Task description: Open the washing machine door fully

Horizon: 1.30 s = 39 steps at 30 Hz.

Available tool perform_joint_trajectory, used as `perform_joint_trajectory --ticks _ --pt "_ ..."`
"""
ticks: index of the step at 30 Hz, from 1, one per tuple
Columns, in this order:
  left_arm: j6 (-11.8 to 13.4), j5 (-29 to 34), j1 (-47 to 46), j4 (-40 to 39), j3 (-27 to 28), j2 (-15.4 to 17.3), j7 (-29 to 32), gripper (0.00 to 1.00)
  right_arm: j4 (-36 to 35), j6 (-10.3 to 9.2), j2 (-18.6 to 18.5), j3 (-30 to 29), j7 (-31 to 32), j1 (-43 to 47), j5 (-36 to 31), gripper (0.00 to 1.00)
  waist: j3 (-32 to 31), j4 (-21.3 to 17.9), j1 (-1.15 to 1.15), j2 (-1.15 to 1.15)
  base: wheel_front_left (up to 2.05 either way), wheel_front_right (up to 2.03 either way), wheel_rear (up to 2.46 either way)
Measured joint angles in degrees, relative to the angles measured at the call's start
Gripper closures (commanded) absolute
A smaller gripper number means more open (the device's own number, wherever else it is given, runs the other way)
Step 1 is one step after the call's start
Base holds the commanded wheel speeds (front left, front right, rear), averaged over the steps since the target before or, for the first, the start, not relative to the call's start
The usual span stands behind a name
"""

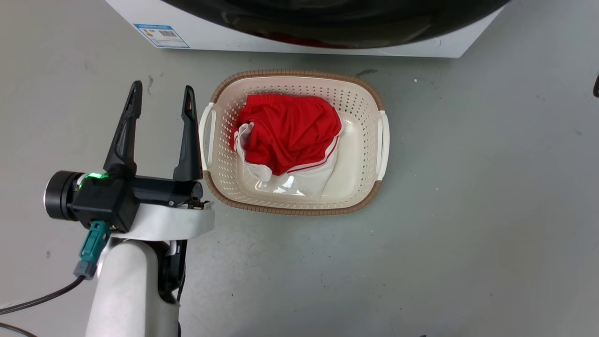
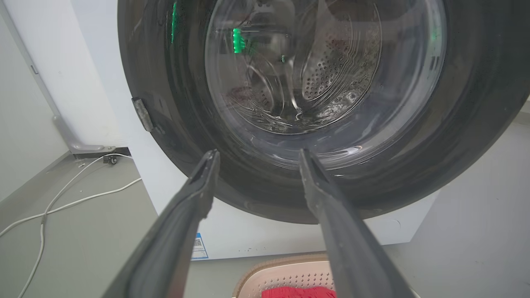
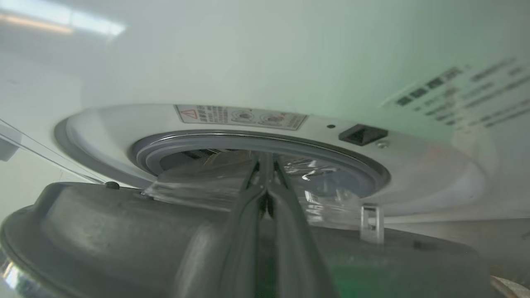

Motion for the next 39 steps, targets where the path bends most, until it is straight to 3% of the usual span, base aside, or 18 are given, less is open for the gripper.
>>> perform_joint_trajectory --ticks 18,39 --pt "0.3 -0.5 0.2 2.1 -0.5 0.0 0.0 0.00 -4.4 0.00 -1.2 4.4 15.0 7.1 6.6 1.00 -4.0 -0.4 0.00 0.00 0.00 0.00 0.00" --pt "1.7 -0.6 8.1 5.5 -2.4 0.0 0.0 0.00 -17.4 0.00 1.3 10.4 17.6 27.5 13.8 1.00 -16.5 -2.0 -0.01 0.00 0.00 0.00 0.00"
